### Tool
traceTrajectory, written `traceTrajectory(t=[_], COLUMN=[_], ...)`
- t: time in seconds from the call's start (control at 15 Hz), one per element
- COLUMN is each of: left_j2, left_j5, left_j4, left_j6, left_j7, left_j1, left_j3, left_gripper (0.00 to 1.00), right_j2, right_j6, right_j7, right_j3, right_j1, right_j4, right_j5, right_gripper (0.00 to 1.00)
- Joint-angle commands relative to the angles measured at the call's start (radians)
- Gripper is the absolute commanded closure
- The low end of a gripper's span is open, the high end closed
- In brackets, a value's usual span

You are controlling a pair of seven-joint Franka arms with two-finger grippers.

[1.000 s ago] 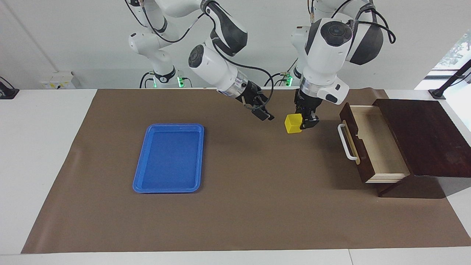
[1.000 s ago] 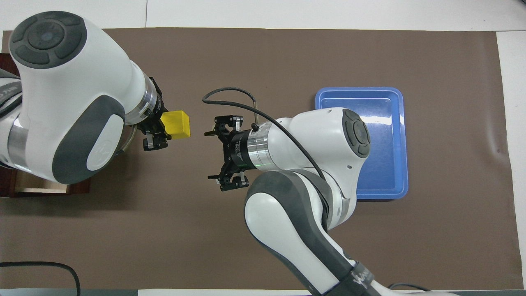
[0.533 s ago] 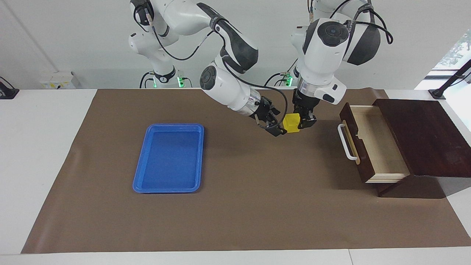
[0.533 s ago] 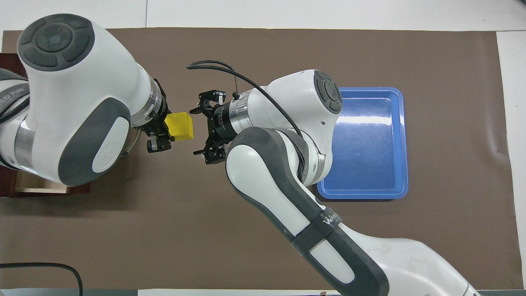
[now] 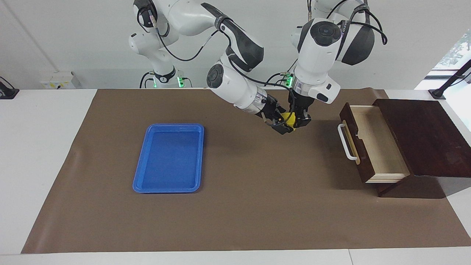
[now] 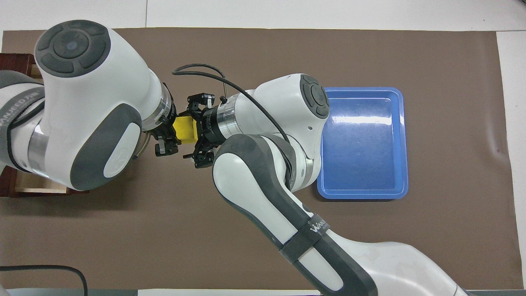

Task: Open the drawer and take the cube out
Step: 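Close the right gripper on the yellow cube held by the left gripper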

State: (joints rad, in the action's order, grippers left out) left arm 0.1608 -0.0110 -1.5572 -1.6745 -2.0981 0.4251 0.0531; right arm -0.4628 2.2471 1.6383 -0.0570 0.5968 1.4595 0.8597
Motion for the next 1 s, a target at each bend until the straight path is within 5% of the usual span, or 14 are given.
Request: traceTrajectory(t=[0.0,0.53,0.6,0.67,0.73,0.93], left_j2=[-0.007,-0.012,-0.012,-0.012,-0.012,-0.014], left_j5=[0.014,0.013,0.013,0.013,0.013,0.013], left_j4=[-0.012,-0.021,-0.021,-0.021,-0.021,-0.027], left_j6=[0.003,-0.001,-0.001,-0.001,-0.001,-0.005], left_j7=[-0.014,-0.011,-0.011,-0.011,-0.011,-0.010], left_j1=[0.018,0.017,0.017,0.017,0.017,0.017], left_j3=[-0.016,-0.016,-0.016,-0.016,-0.016,-0.016], left_gripper=[1.00,1.00,1.00,1.00,1.00,1.00], right_j2=[-0.008,-0.004,-0.004,-0.004,-0.002,0.003], right_j6=[0.000,-0.001,-0.001,0.002,0.003,-0.003], right_j7=[0.025,0.034,0.038,0.046,0.067,0.121], right_j3=[-0.004,-0.004,-0.004,-0.004,-0.004,-0.004], right_j1=[-0.012,-0.017,-0.017,-0.018,-0.017,-0.029], right_j4=[-0.001,0.019,0.021,0.018,0.012,0.004], right_j5=[-0.031,-0.033,-0.031,-0.030,-0.019,-0.017], right_gripper=[0.00,0.00,0.14,0.73,1.00,1.00])
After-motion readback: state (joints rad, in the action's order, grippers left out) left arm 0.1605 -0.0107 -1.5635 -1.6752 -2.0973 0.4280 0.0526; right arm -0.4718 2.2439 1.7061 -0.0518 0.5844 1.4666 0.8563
